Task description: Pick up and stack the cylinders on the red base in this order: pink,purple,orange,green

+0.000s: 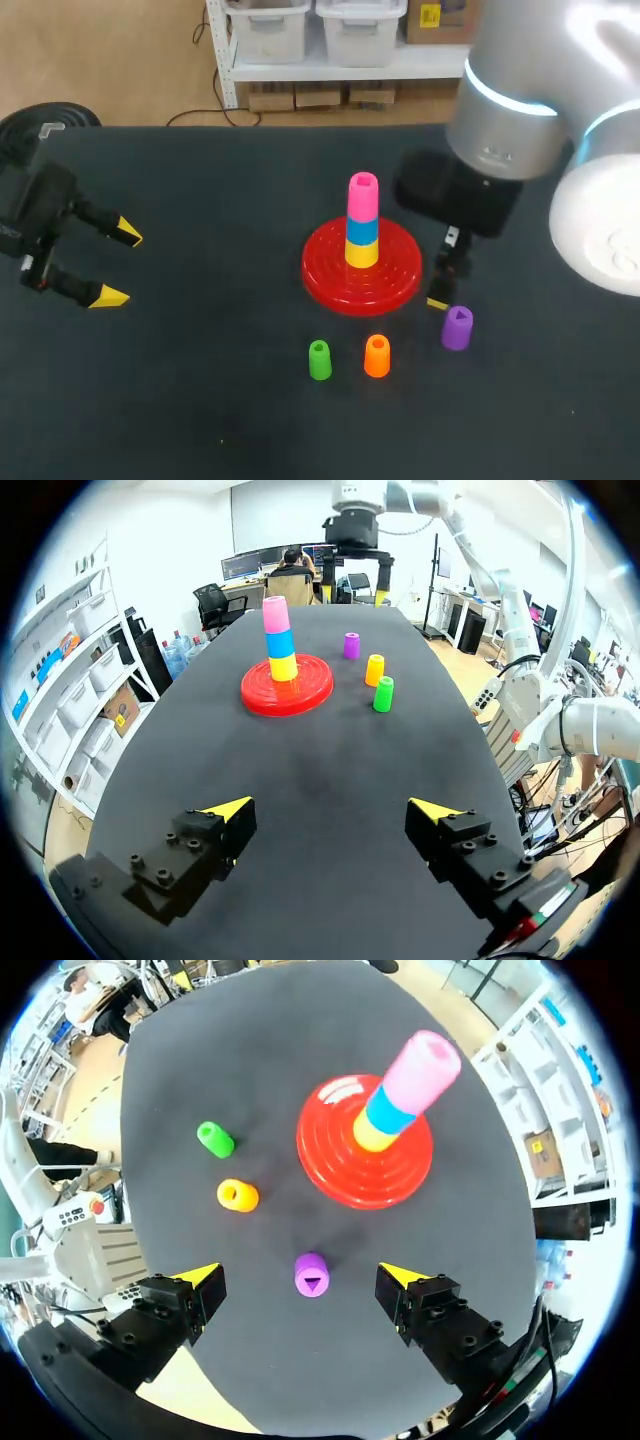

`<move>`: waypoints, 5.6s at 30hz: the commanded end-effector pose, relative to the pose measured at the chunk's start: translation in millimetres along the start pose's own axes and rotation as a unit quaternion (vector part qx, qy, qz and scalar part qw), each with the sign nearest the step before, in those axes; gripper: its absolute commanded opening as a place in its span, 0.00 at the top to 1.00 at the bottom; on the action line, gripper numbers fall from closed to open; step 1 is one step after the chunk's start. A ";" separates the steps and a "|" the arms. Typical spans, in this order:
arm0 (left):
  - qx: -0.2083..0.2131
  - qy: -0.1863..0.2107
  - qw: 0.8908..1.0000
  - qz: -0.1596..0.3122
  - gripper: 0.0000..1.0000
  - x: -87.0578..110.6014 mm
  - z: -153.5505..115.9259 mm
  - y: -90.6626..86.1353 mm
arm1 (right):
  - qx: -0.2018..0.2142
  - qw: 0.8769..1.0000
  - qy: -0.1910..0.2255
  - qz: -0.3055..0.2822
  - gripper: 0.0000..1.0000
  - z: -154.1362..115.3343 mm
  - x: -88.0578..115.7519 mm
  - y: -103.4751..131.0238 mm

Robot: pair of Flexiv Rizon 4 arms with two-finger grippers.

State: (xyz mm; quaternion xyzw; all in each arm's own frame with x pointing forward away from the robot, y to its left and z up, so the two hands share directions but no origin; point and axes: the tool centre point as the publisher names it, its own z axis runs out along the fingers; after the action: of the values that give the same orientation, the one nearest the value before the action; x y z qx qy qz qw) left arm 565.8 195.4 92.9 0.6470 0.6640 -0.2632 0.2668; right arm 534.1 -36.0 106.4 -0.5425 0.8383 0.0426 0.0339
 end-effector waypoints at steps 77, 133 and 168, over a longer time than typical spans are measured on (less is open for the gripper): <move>0.000 -0.001 1.000 0.001 0.00 1.3 0.3 0.2 | -0.020 0.997 0.073 0.004 0.00 83.8 33.8 3.9; 0.000 -0.001 1.000 0.001 0.00 1.3 0.3 0.2 | -0.030 0.997 0.067 -0.003 1.00 92.9 25.5 -9.2; 0.000 -0.001 1.000 0.001 0.00 1.3 0.3 0.2 | 0.067 0.994 0.041 -0.072 1.00 -72.9 -66.8 -34.2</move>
State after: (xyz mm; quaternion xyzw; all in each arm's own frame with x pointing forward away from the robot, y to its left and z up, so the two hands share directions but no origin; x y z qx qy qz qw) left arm 565.8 195.4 92.9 0.6470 0.6641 -0.2632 0.2667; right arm 581.1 -4.5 176.2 -0.5980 0.7980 -0.0447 0.0597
